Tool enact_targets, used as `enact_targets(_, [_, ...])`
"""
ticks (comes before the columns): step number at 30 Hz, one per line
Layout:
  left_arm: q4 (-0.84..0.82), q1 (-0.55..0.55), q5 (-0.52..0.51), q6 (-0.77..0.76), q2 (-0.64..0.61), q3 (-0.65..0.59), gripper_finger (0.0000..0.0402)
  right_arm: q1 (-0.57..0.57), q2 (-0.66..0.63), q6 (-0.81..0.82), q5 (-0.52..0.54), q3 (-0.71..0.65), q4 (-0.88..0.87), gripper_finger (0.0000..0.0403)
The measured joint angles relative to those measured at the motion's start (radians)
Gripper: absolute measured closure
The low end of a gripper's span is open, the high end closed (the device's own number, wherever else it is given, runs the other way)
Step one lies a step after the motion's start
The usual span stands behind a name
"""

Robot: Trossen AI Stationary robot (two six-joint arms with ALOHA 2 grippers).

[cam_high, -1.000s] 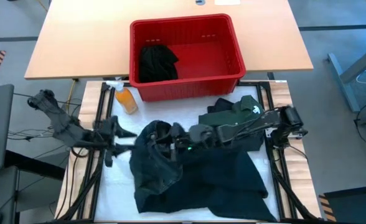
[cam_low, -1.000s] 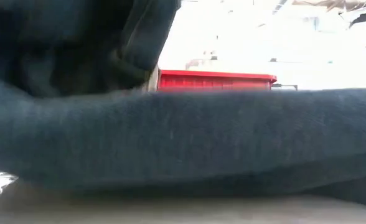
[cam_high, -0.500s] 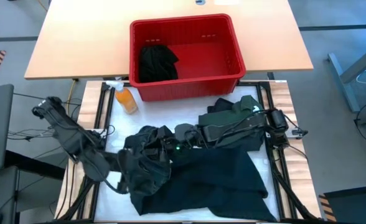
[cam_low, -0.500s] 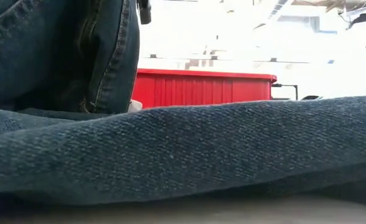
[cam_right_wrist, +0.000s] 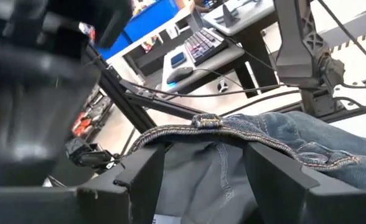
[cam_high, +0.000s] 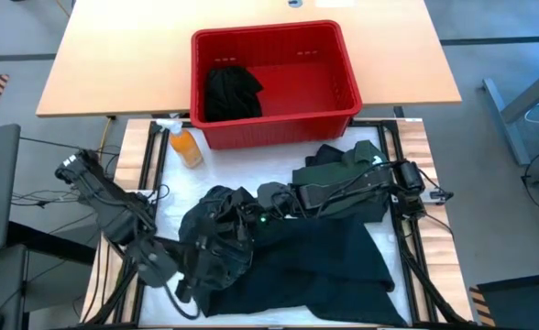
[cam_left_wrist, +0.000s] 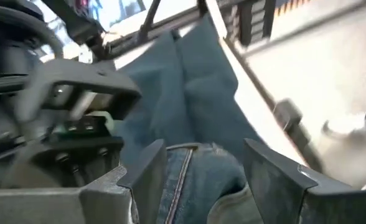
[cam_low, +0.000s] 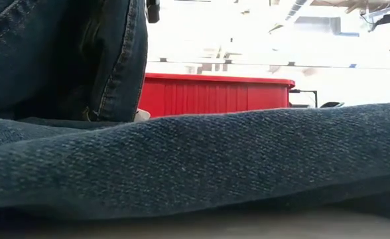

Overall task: Fold Laundry from Bin
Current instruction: Fold the blue pants from the red laundry bin

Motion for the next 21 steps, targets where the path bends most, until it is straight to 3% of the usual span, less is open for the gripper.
enact_targets(7, [-0.136, 0.009, -0.096, 0.187, 0.110, 0.069, 0.0201, 0.002, 0.000, 0.025, -0.044, 0.000, 0.001, 0.0159])
enact_targets(12, [-0.185, 0.010, -0.091, 0.316, 0.152, 0.102, 0.0201, 0.004, 0.000, 0.042, -0.066, 0.000, -0.001, 0.0159])
enact_targets(21, [-0.296, 0.029, -0.091, 0.234, 0.157, 0.113, 0.0211, 0.002, -0.002, 0.058, -0.066, 0.000, -0.024, 0.0159])
